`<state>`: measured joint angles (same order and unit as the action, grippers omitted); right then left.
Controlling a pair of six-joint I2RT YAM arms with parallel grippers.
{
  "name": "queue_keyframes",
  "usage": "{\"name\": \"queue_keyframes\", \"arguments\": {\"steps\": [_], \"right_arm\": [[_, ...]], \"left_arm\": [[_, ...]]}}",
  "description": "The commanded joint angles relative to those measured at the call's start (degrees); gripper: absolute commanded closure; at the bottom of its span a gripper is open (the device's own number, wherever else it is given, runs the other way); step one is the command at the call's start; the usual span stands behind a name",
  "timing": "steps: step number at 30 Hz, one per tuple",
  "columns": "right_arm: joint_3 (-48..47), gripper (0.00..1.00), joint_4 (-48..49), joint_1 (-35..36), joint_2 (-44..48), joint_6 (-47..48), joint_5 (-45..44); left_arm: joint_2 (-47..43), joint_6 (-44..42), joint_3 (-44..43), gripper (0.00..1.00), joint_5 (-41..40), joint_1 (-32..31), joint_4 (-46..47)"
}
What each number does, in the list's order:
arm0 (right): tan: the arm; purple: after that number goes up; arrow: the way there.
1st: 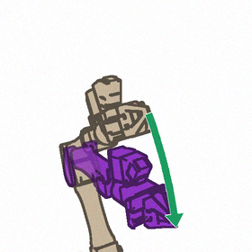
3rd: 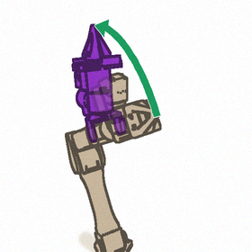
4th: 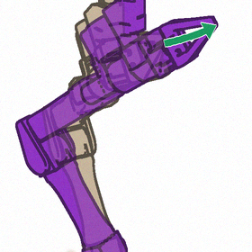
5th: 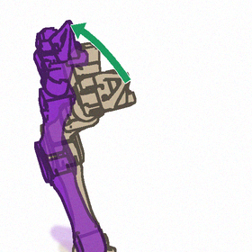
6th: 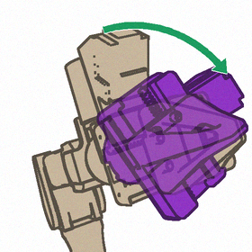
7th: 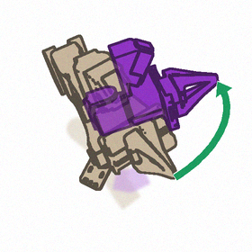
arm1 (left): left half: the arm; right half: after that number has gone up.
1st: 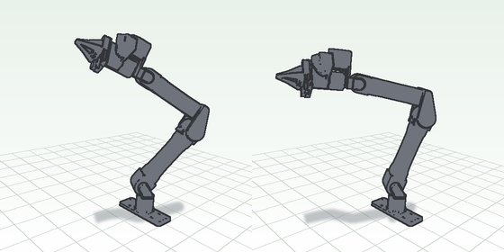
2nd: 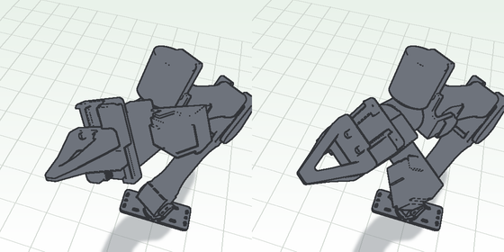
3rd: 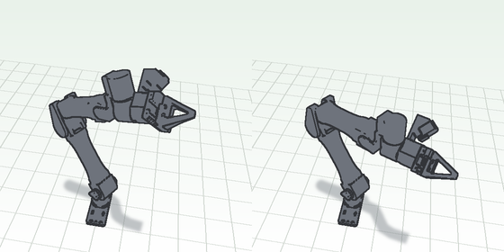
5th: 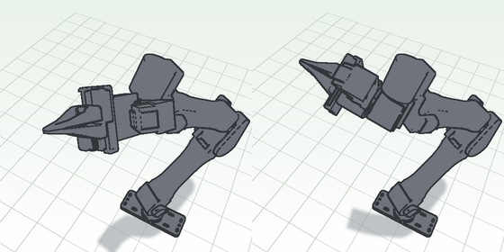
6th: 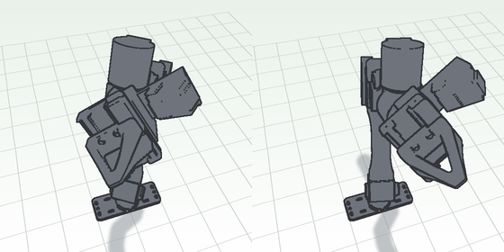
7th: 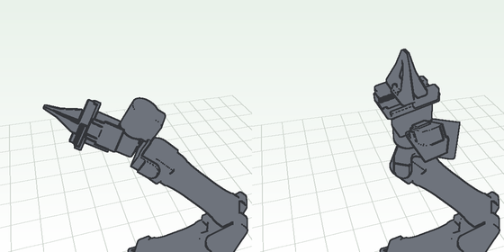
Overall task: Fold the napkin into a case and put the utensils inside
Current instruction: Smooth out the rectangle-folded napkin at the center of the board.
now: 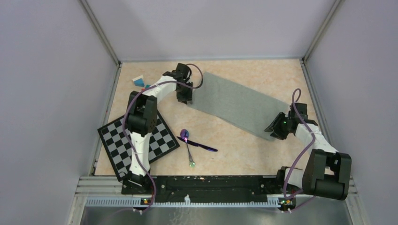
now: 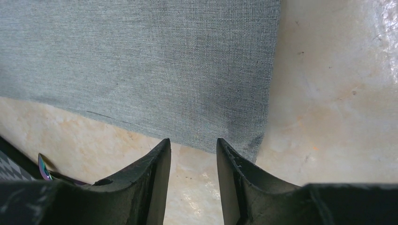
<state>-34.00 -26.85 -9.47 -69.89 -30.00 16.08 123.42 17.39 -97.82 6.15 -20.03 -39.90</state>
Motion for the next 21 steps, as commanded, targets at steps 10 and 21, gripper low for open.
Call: {"name": "queue_keyframes", "arguments": {"steps": [10,21], "right_arm": [[-3.0,0.6,0.13,0.38,2.7,1.04,-0.75],[-2.42,0.6,0.46,0.42,3.04,1.64,-0.62]], "left_arm": [[2.13,-0.9,-0.1,0.71,-3.67,-1.06,-0.55],[-2.88,-2.13,0.15,0.57,-13.04,-3.62,-0.56]]}}
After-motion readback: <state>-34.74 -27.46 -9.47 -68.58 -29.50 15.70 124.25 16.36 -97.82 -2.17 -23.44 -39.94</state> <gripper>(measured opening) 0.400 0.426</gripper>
